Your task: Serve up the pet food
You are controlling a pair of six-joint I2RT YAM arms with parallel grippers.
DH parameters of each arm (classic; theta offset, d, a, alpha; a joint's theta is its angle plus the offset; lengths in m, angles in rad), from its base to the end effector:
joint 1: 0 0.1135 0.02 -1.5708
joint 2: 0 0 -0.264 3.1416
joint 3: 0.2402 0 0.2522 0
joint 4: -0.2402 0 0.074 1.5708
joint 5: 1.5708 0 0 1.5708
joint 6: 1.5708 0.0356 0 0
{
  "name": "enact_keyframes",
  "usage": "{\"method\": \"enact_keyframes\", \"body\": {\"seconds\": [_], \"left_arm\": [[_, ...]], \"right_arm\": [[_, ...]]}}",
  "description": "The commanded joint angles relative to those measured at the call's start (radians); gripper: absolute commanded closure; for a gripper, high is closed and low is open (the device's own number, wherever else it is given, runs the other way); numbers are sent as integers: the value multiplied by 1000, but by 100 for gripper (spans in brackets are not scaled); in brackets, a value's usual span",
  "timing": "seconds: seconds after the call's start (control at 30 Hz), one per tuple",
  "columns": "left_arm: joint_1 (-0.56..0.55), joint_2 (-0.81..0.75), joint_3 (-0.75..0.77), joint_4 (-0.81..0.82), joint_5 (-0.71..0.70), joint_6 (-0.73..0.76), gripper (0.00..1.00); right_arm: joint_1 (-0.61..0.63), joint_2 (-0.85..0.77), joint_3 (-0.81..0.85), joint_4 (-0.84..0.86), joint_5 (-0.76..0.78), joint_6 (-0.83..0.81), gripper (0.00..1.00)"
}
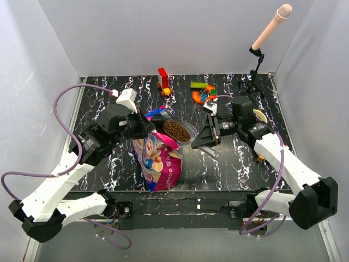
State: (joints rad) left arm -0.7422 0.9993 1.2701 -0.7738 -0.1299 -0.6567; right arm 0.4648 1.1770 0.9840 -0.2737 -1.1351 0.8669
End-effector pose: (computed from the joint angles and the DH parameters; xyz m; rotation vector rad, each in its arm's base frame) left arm 0.1453 -0.1270 0.4062 0.0093 2.1502 -0.7108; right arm 0.2091 0.1410 0.3291 -0.4009 2.2930 1.9106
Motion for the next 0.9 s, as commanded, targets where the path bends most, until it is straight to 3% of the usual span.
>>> {"method": "enact_keyframes", "body": {"seconds": [0.0,0.1,0.27,0.33,0.43,0.6,0.87], "left_arm": [[-2,-60,23,111,50,14,100],[0,-62,15,125,82,11,100],[0,-73,3,146,104,2,100],[0,-73,11,145,105,9,100],[0,-74,17,136,107,11,100],[-2,-70,34,125,107,17,100],[-2,-48,43,108,53,16,100]], "right_arm": [[-3,-36,-19,100,-52,1,99],[-5,-54,-56,187,-32,26,99],[-2,5,-160,628,-17,276,99],[0,-16,-174,657,-2,306,99],[2,-28,-143,496,29,192,99],[0,15,-223,850,9,437,99],[-20,-80,-245,809,29,465,99]]}}
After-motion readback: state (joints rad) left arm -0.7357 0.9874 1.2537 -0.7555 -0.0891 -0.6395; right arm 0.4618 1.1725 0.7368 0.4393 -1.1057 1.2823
